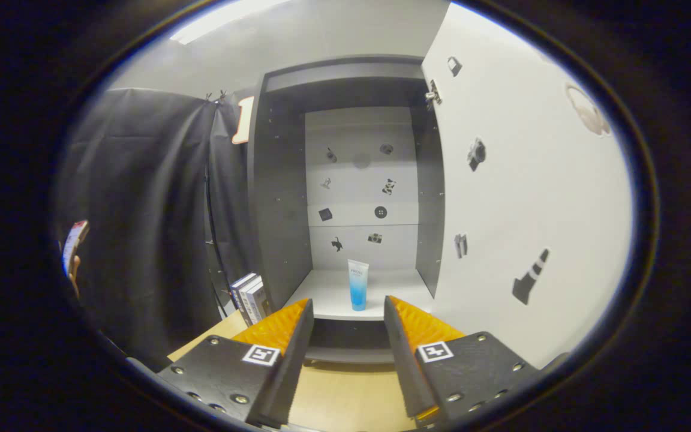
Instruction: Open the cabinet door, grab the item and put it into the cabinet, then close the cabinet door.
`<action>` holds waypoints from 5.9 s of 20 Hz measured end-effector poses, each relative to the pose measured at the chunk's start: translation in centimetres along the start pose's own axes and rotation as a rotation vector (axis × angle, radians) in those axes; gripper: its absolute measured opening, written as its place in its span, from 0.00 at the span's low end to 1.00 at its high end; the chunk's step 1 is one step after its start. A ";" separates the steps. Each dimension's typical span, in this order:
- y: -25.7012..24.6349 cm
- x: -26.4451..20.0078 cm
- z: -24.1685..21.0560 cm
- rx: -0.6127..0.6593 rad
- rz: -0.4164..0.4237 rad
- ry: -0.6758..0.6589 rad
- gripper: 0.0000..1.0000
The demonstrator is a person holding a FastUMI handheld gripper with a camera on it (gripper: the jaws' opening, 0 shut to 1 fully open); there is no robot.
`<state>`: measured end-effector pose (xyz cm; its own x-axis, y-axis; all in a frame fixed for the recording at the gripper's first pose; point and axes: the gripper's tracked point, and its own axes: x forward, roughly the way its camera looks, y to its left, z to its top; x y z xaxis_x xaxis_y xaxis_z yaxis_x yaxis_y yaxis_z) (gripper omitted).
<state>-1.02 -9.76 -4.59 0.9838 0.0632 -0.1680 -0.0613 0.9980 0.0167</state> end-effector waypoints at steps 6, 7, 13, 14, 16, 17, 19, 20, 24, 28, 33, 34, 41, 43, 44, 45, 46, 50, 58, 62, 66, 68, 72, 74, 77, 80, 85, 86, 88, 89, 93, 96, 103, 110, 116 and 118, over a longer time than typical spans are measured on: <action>-5.0 -9.6 0.8 0.029 -0.100 -0.051 0.72; -6.1 -11.3 0.9 0.031 -0.123 -0.057 0.72; -16.0 -20.4 0.3 0.069 -0.366 -0.072 0.72; -17.6 -21.0 0.5 0.067 -0.401 -0.079 0.72; -21.1 -22.0 0.6 0.041 -0.498 -0.070 0.73; -22.8 -22.3 0.5 0.032 -0.546 -0.062 0.74; -24.2 -21.7 0.9 0.030 -0.583 -0.069 0.75; -24.2 -21.0 1.4 0.029 -0.578 -0.082 0.77; -23.7 -17.8 3.2 0.046 -0.515 -0.132 0.77; -23.1 -16.5 3.1 0.042 -0.481 -0.126 0.77; -21.8 -16.2 3.2 0.036 -0.443 -0.120 0.76; -21.3 -16.1 3.2 0.027 -0.425 -0.116 0.76; -13.7 -14.1 2.3 0.031 -0.194 -0.067 0.76; -11.2 -12.9 2.1 0.038 -0.123 -0.052 0.76; -10.2 -12.3 2.1 0.042 -0.089 -0.046 0.76; -9.4 -11.6 2.2 0.046 -0.058 -0.040 0.76; -8.5 -11.0 2.2 0.048 -0.036 -0.039 0.76; -6.6 -8.8 2.2 0.055 0.049 -0.026 0.76; -2.3 -5.2 1.8 0.059 0.205 0.003 0.76; -1.4 -4.1 1.6 0.038 0.201 0.000 0.76; -0.1 -3.4 1.6 0.023 0.123 -0.018 0.76; 1.5 -3.5 1.1 0.008 0.141 -0.015 0.76; 3.2 -3.2 0.5 0.003 0.165 -0.009 0.76; 4.2 -2.8 1.3 0.027 0.197 -0.029 0.77; 5.2 -2.4 3.6 0.134 0.257 -0.079 0.76; 3.0 -0.3 5.5 0.200 0.227 -0.117 0.76; 0.1 4.7 4.9 0.139 0.105 -0.098 0.76; 0.5 5.7 4.7 0.139 0.109 -0.086 0.76; 0.9 7.1 4.3 0.130 0.108 -0.073 0.76; 1.1 7.7 4.2 0.123 0.106 -0.071 0.76; 1.3 9.1 3.9 0.124 0.097 -0.061 0.76; 1.5 10.2 3.8 0.139 0.103 -0.063 0.76; 1.5 10.7 3.9 0.088 0.072 -0.073 0.76; 1.4 10.3 4.2 0.096 0.070 -0.077 0.71; 1.4 10.2 4.8 0.114 0.092 -0.093 0.72; 0.5 8.9 7.2 0.097 0.078 -0.155 0.76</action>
<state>8.90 -8.78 0.97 0.9914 0.1309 -0.0088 -0.1289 0.9844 0.1199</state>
